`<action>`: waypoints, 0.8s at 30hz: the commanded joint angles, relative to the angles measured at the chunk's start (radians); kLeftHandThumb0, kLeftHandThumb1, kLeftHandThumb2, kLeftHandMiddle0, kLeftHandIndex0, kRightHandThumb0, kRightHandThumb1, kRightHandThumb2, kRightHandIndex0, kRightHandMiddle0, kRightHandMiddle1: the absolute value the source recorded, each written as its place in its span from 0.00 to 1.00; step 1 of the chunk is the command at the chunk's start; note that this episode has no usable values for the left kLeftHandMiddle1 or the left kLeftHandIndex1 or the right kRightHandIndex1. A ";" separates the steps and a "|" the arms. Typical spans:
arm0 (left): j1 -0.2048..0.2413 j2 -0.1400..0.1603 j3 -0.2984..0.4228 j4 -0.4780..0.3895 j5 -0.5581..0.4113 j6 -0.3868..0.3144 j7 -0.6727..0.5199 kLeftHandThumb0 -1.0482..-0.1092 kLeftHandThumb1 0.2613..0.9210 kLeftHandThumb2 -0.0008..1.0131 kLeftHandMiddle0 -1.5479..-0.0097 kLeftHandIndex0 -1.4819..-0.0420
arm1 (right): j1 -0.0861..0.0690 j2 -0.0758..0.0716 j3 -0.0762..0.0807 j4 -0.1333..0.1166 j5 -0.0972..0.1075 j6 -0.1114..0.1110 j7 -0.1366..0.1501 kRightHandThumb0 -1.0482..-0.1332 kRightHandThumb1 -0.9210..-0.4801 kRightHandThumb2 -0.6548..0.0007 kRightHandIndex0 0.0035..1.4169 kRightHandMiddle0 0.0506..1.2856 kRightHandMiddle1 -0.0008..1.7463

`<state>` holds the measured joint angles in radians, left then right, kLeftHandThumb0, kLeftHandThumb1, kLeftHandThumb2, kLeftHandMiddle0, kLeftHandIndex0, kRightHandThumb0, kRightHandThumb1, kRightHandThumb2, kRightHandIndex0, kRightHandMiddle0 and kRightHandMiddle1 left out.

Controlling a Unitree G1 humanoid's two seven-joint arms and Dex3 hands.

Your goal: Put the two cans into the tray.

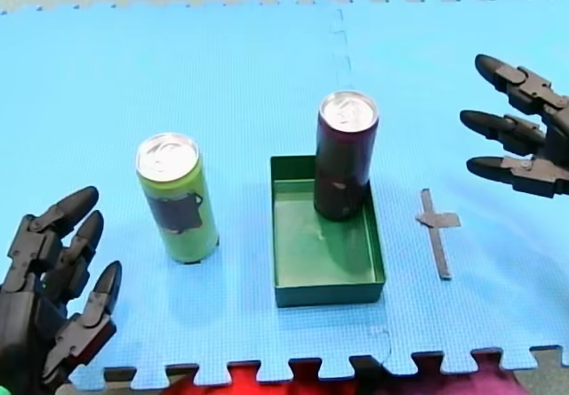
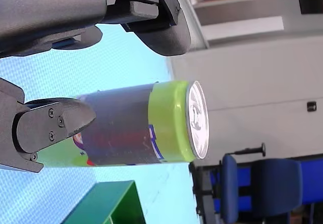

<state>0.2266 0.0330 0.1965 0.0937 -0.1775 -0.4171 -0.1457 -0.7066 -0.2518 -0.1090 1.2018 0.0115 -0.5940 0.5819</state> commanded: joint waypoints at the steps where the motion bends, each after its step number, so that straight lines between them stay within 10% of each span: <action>1: -0.015 0.009 0.006 0.026 0.005 -0.006 0.005 0.00 1.00 0.52 0.78 0.95 | 0.019 0.001 0.000 -0.007 0.003 -0.006 -0.010 0.07 0.16 1.00 0.25 0.07 0.00; 13: -0.107 0.037 0.031 0.204 0.066 -0.162 0.041 0.00 1.00 0.46 0.77 0.95 | 0.035 0.022 -0.010 0.012 0.019 0.019 -0.024 0.05 0.20 1.00 0.25 0.08 0.00; 17: -0.128 0.031 0.036 0.238 0.051 -0.191 0.054 0.00 0.86 0.07 0.79 0.95 | 0.041 0.027 -0.009 0.017 0.017 0.015 -0.029 0.04 0.21 1.00 0.25 0.08 0.00; 24: -0.150 0.040 0.037 0.256 -0.003 -0.181 0.016 0.00 0.78 0.01 0.83 0.96 | 0.045 0.027 -0.011 0.037 0.015 0.015 -0.033 0.04 0.21 1.00 0.26 0.07 0.00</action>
<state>0.0827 0.0636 0.2299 0.3462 -0.1713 -0.6009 -0.1245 -0.6631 -0.2219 -0.1163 1.2355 0.0248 -0.5781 0.5517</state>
